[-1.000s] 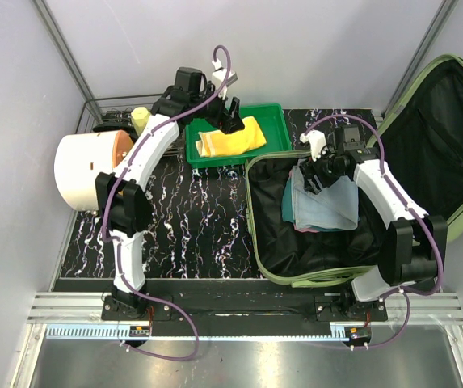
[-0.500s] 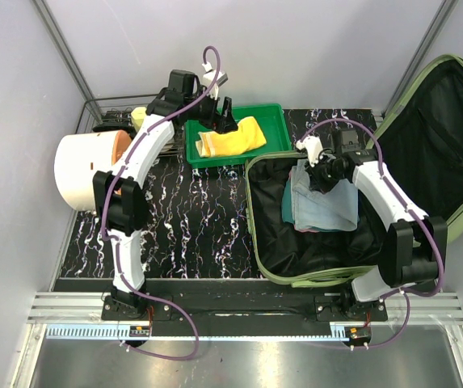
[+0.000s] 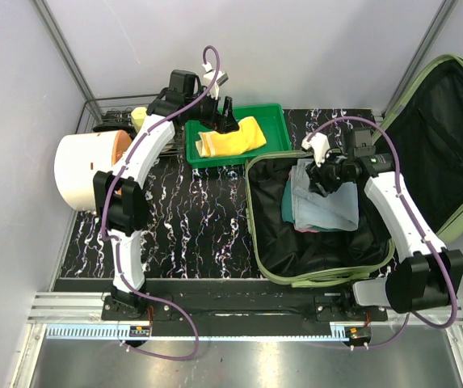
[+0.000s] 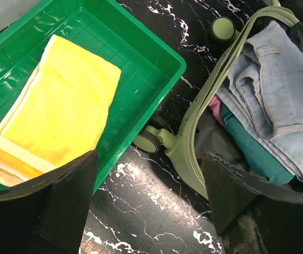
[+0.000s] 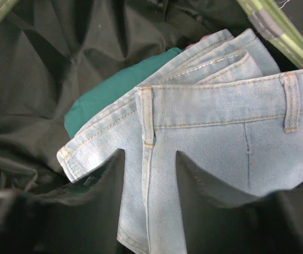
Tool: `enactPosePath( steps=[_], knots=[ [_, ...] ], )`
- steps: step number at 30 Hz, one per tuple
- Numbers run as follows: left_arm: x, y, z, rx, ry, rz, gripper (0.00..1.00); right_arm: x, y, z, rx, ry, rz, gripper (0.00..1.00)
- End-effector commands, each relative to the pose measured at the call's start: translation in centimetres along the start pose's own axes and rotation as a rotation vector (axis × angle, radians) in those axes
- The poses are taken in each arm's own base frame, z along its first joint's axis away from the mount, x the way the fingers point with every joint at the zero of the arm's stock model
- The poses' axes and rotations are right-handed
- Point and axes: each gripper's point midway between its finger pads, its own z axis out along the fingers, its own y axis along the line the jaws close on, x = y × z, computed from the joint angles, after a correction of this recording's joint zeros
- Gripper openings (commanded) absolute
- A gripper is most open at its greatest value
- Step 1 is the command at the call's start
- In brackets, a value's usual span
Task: Open, take out, and arrange the luggage
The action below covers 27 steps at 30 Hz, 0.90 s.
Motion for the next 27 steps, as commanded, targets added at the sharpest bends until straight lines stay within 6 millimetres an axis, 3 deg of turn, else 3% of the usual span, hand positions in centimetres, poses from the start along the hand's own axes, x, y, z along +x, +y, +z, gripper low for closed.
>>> enactPosePath(
  steps=[1, 5, 10, 13, 14, 17, 23, 25, 27],
  knots=[
    [-2.3, -1.2, -1.2, 0.025, -0.064, 0.025, 0.82, 0.5, -0.2, 2.0, -0.018, 0.027, 0.005, 0.58],
    [-2.2, -1.2, -1.1, 0.021, -0.058, 0.022, 0.82, 1.2, -0.2, 3.6, -0.026, 0.054, 0.013, 0.73],
    [-2.1, -1.0, -1.1, 0.017, -0.058, 0.024, 0.83, 3.7, -0.4, 6.1, 0.008, 0.154, -0.046, 0.74],
    [-1.9, -1.0, -1.1, 0.015, -0.052, 0.024, 0.83, 4.0, -1.7, 6.4, 0.069, 0.178, -0.070, 0.48],
    [-1.9, -1.0, -1.1, 0.015, -0.051, 0.021, 0.83, 3.3, -2.1, 5.8, 0.091, 0.163, -0.081, 0.29],
    [-1.8, -1.0, -1.1, 0.017, -0.050, 0.022, 0.83, 1.1, -2.1, 3.4, 0.126, 0.091, -0.122, 0.00],
    [-1.9, -1.2, -1.1, 0.022, -0.052, 0.016, 0.82, -2.2, 1.9, -1.6, 0.034, -0.080, -0.215, 0.00],
    [-1.8, -1.2, -1.1, 0.025, -0.050, 0.016, 0.82, -2.3, 3.2, -2.2, -0.019, -0.107, -0.250, 0.00],
    [-1.7, -1.4, -1.0, 0.030, -0.047, 0.017, 0.82, -1.2, 4.4, -2.0, -0.075, -0.091, -0.257, 0.00]
  ],
)
